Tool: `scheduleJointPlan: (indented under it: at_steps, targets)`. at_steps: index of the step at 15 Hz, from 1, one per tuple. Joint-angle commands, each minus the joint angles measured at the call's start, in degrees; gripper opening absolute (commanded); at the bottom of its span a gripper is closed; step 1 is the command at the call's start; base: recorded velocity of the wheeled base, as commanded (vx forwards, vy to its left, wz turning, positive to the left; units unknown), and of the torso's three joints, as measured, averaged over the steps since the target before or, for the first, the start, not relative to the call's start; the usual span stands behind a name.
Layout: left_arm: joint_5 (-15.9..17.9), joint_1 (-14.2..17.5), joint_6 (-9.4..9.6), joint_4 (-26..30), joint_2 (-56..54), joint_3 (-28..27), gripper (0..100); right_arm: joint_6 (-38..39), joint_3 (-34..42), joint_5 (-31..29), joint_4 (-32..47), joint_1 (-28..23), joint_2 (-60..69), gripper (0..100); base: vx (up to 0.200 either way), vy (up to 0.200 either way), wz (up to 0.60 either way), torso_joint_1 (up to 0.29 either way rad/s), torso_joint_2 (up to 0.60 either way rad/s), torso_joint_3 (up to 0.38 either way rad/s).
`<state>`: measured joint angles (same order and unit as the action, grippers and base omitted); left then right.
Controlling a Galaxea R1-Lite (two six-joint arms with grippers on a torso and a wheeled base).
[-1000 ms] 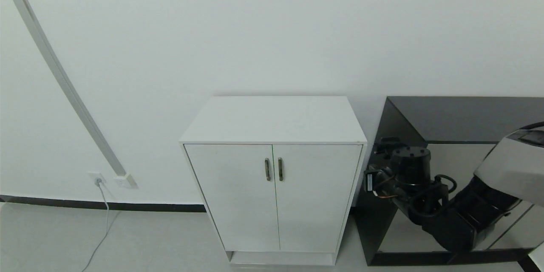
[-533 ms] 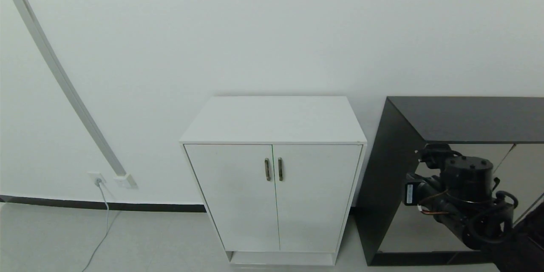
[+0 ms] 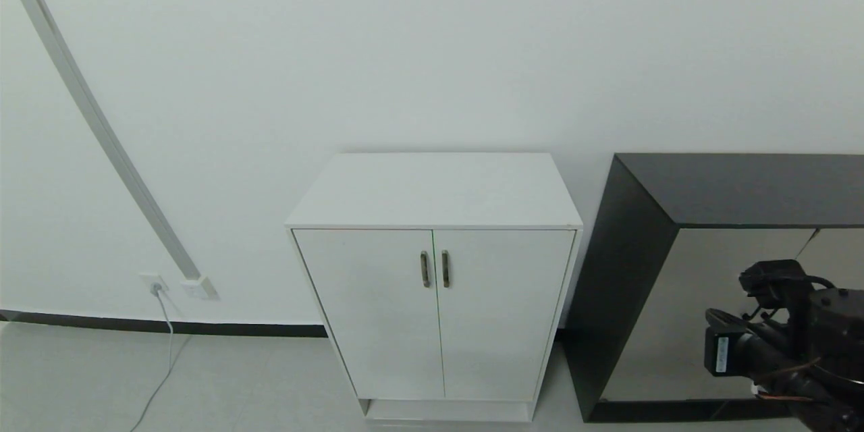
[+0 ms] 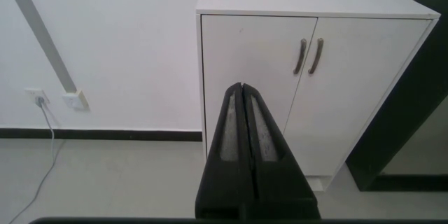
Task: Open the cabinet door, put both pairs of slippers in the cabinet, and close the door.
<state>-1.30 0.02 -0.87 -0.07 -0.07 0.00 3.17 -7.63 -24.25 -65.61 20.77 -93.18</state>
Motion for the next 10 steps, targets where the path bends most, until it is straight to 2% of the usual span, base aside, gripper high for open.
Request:
scheduleJointPlan:
  at_steps: [1,4,8,10]
  targets:
    - [-0.01,0.06,-0.01,-0.01,0.07,0.0,0,-0.62,4.47,0.08,0.13,-1.17,6.52,0,0.0,0.0,0.0,0.0,0.0,0.0]
    - [-0.01,0.06,-0.01,-0.01,0.07,0.0,0,-0.8,7.63,0.08,1.19,-1.96,13.29,0,0.0,0.0,0.0,0.0,0.0,0.0]
    - [-0.01,0.06,-0.01,-0.01,0.07,0.0,0,-2.2,7.54,3.07,18.06,-2.76,31.84,0,0.0,0.0,0.0,0.0,0.0,0.0]
    - [-0.01,0.06,-0.01,-0.01,0.07,0.0,0,-2.29,7.02,5.97,28.96,-2.76,41.94,0,0.0,0.0,0.0,0.0,0.0,0.0]
